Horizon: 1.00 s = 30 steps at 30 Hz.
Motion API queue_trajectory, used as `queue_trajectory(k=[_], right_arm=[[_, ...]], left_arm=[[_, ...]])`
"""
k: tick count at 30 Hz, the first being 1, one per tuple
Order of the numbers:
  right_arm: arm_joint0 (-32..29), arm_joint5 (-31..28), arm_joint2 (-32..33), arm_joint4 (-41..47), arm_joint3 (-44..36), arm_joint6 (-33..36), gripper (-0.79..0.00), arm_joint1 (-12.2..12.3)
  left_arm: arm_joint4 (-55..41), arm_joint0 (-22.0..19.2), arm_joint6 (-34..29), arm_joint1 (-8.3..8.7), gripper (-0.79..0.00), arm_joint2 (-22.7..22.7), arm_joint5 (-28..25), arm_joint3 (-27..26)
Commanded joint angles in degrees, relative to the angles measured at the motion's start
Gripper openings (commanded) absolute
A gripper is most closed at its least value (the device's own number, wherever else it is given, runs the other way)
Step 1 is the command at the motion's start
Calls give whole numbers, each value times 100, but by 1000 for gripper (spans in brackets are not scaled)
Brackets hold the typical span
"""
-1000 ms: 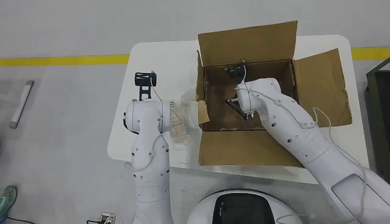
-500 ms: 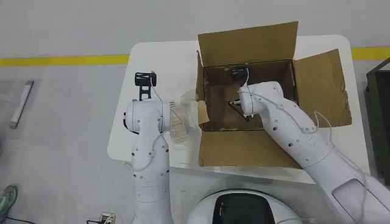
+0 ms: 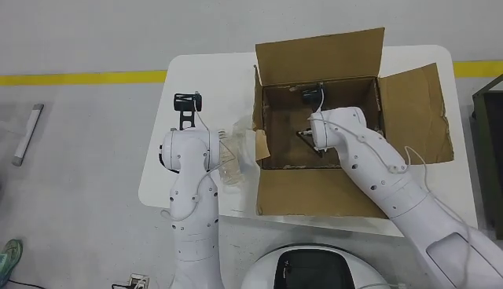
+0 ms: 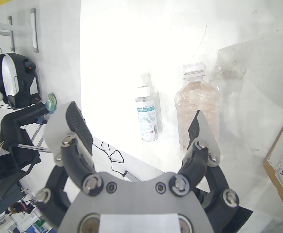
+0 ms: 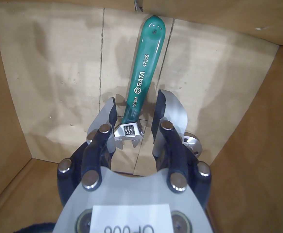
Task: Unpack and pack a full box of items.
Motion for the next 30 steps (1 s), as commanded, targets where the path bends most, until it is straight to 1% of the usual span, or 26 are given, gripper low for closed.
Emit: queue_trajectory(k=[1,5,10,14,16,18,19,25,30], right_arm=[[20,-18,-4,15,63,-23,-431,-19],[67,-55,9,71,207,-58,-437,-58],[127,-112,-6,103,353,-116,-465,-109],[146,-124,-30,86,412,-134,-551,-145],[153,-132,-32,71,438,-131,-656,-160],[151,-136,-26,61,456,-140,-714,-173],[150,-140,-22,56,463,-142,-785,-179],[120,-153,-6,-21,467,-151,-785,-209],[13,-216,28,-123,255,-174,-785,-213]], left_arm=[[0,0,0,0,0,0,0,0],[0,0,0,0,0,0,0,0],[0,0,0,0,0,0,0,0],[0,0,0,0,0,0,0,0],[0,0,0,0,0,0,0,0],[0,0,0,0,0,0,0,0],[0,0,0,0,0,0,0,0],[0,0,0,0,0,0,0,0],[0,0,0,0,0,0,0,0]])
